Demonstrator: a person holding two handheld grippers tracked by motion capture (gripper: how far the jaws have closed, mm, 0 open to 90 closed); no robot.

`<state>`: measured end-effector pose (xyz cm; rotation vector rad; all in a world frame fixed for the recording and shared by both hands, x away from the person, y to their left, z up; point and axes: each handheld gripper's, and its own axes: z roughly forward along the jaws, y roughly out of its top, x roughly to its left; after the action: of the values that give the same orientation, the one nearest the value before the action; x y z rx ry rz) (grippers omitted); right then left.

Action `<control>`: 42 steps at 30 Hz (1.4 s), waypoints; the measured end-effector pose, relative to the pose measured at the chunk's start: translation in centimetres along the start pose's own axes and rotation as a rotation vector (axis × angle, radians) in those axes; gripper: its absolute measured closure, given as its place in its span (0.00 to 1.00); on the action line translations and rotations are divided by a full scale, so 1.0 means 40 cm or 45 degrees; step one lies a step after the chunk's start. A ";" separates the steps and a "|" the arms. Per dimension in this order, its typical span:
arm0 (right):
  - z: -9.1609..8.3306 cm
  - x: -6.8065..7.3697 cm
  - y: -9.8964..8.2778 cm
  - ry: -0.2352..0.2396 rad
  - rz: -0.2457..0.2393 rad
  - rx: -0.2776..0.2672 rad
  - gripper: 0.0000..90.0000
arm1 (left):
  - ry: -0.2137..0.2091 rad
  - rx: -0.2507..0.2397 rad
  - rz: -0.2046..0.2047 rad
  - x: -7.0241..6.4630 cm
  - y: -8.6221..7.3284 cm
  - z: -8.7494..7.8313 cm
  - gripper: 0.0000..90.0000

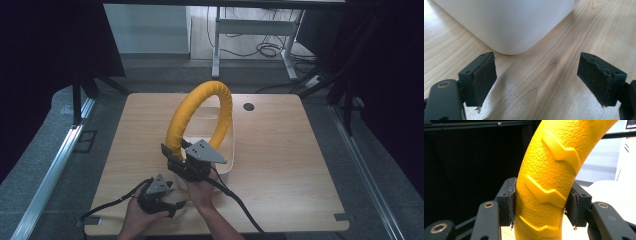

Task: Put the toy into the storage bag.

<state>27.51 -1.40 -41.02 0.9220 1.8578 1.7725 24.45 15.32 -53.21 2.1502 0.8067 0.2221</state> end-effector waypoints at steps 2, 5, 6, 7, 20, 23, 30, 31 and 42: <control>0.003 -0.003 -0.002 0.003 0.014 0.016 0.54 | 0.002 -0.001 0.000 0.000 0.000 0.000 0.18; 0.005 -0.007 -0.005 0.008 0.030 0.030 0.53 | 0.002 0.001 0.001 0.000 0.000 0.001 0.18; 0.006 -0.007 -0.006 0.006 0.029 0.041 0.53 | 0.002 0.001 0.001 0.000 0.000 0.001 0.18; 0.007 -0.005 -0.007 -0.003 0.021 0.039 0.52 | 0.001 0.001 0.000 0.000 0.000 0.001 0.18; 0.006 -0.003 -0.011 -0.057 -0.051 0.065 0.47 | -0.002 0.008 -0.001 0.000 -0.001 0.003 0.18; 0.005 -0.007 -0.009 -0.057 -0.045 0.061 0.45 | -0.002 0.009 0.000 0.000 -0.001 0.003 0.18; -0.005 -0.011 -0.003 -0.066 -0.023 0.041 0.28 | -0.005 0.015 -0.004 0.000 -0.002 0.005 0.18; -0.007 -0.010 -0.004 -0.081 -0.030 0.036 0.26 | -0.003 0.015 -0.001 0.000 -0.001 0.005 0.18; -0.078 -0.050 0.014 -0.032 -0.020 0.037 0.22 | 0.005 0.013 0.009 0.000 0.000 -0.003 0.17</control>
<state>26.85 -5.03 -40.43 0.9334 1.8743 1.7210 24.41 15.42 -53.12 2.1631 0.8045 0.2259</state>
